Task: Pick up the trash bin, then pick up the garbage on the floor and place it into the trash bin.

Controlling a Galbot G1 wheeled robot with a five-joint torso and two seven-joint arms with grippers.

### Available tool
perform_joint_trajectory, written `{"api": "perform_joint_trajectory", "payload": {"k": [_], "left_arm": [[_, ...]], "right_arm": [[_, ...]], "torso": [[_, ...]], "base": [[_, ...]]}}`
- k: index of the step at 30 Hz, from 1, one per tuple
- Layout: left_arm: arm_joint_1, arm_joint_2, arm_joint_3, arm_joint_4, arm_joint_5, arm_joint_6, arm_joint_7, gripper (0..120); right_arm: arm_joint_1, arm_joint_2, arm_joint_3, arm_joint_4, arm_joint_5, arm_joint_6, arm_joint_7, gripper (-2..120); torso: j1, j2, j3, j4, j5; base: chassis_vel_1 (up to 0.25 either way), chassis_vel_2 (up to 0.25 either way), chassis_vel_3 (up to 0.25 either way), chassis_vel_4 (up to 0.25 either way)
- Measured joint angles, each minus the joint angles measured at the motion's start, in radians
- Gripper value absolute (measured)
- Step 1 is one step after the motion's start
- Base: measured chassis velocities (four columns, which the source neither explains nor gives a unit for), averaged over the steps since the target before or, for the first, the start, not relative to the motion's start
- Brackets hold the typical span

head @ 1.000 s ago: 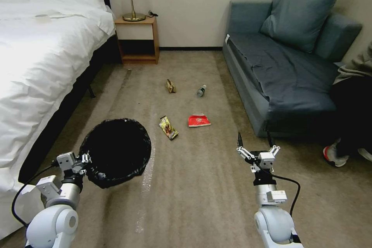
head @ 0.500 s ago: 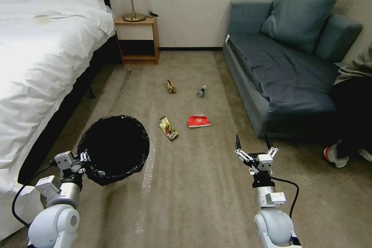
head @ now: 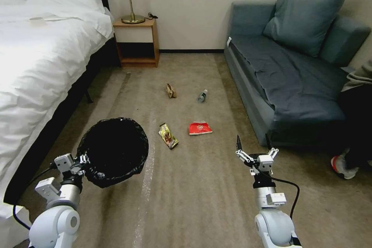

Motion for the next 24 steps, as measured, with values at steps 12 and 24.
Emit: {"api": "perform_joint_trajectory", "payload": {"k": [12, 24], "left_arm": [[0.003, -0.001, -0.001, 0.009, 0.003, -0.006, 0.005, 4], [0.001, -0.003, -0.001, 0.009, 0.004, -0.004, 0.008, 4]], "right_arm": [[0.003, 0.002, 0.0, -0.004, -0.002, -0.001, -0.001, 100], [0.005, 0.002, 0.0, -0.004, -0.002, -0.003, -0.001, 100]], "torso": [[0.0, 0.0, 0.0, 0.0, 0.0001], [0.0, 0.0, 0.0, 0.0001, 0.0001]], "base": [[-0.097, 0.107, 0.106, -0.107], [-0.094, 0.092, 0.091, -0.09]]}}
